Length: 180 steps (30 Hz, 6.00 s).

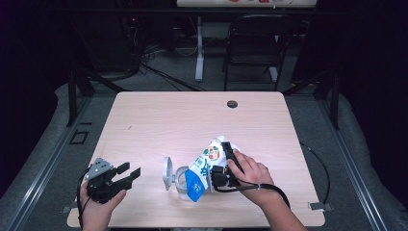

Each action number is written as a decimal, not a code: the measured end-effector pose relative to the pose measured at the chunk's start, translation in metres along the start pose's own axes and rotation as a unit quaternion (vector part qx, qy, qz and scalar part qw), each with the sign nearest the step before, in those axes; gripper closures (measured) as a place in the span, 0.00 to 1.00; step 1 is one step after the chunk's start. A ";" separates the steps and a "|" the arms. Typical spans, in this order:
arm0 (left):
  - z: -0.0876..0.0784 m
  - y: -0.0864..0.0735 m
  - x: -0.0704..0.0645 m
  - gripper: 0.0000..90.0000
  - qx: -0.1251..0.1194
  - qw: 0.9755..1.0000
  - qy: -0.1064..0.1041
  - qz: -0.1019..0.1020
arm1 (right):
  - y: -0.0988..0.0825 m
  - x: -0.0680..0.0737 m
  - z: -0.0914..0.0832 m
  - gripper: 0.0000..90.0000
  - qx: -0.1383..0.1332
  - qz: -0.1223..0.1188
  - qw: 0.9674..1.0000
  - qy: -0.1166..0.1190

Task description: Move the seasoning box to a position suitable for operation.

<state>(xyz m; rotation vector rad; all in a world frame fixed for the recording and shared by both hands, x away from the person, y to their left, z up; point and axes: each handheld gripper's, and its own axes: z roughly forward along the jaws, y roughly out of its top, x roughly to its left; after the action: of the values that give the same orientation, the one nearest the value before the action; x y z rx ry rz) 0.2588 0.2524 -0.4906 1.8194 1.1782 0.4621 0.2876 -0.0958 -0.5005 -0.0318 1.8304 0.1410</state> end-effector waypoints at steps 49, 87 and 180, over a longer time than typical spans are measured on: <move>0.000 0.000 0.000 0.55 -0.001 1.000 0.001 0.000 | 0.002 -0.002 -0.003 0.74 0.004 -0.014 1.000 -0.002; 0.000 0.000 0.001 0.55 -0.002 1.000 0.001 0.001 | 0.002 -0.003 -0.004 0.77 -0.007 -0.010 1.000 -0.004; 0.001 -0.001 0.002 0.55 -0.002 1.000 0.001 0.000 | 0.005 -0.002 -0.012 0.84 -0.022 -0.074 0.996 -0.037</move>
<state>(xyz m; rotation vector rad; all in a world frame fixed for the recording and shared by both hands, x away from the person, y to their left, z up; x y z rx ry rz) 0.2600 0.2537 -0.4920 1.8161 1.1788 0.4654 0.2764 -0.0927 -0.4951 -0.1909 1.7443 0.0774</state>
